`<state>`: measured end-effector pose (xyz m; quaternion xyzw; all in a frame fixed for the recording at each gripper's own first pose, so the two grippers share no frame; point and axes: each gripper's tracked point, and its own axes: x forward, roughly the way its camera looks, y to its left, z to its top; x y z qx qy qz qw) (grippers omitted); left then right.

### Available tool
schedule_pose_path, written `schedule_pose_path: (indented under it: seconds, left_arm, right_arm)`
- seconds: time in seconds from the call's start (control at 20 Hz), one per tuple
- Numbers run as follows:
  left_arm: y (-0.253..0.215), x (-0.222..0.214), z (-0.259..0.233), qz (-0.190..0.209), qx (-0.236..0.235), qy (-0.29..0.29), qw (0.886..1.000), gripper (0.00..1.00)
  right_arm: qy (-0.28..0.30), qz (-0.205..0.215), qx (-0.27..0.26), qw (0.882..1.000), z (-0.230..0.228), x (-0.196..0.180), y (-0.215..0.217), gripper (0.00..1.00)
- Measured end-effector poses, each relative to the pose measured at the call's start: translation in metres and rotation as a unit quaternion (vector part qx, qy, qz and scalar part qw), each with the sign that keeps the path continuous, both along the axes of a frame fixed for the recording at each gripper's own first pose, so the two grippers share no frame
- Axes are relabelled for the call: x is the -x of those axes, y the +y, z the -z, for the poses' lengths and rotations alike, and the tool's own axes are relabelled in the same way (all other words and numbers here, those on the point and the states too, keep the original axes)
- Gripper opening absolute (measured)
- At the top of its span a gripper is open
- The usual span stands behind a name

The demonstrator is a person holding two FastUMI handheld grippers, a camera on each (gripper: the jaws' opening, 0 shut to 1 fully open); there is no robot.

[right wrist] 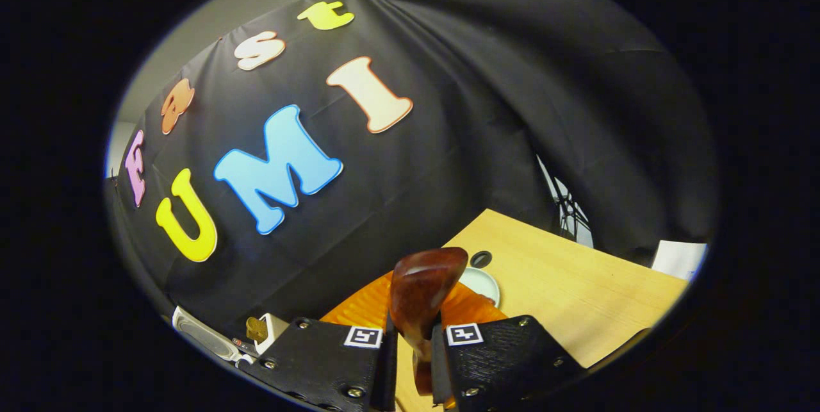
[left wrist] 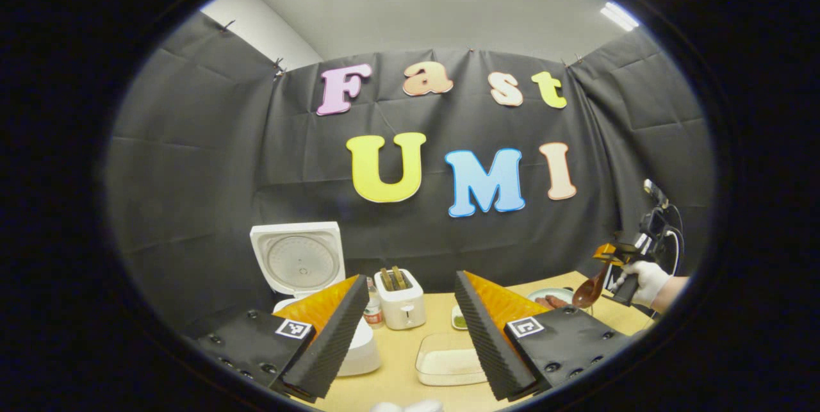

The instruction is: Close the left gripper, press the button to open the rice cooker; take a wooden spoon from the chopstick holder with the right hand, scoop a spoonful of rice and pour it into the rice cooker, then put the wooden spoon back into the chopstick holder.

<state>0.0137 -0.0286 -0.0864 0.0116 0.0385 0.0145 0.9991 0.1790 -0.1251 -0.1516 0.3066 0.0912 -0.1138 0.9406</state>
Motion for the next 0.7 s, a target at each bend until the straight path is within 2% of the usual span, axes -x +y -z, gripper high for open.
schedule_pose_path:
  seconds: [0.2, 0.7]
  left_arm:
    - [-0.023, -0.009, -0.001, 0.001, -0.011, 0.003, 1.0, 0.94]
    - [-0.034, -0.019, 0.011, -0.02, -0.036, 0.018, 0.999, 0.94]
  right_arm:
    - [0.017, 0.003, -0.003, 1.0, 0.027, -0.006, -0.018, 0.22]
    - [0.076, -0.016, 0.0, 0.997, 0.111, -0.023, -0.009, 0.22]
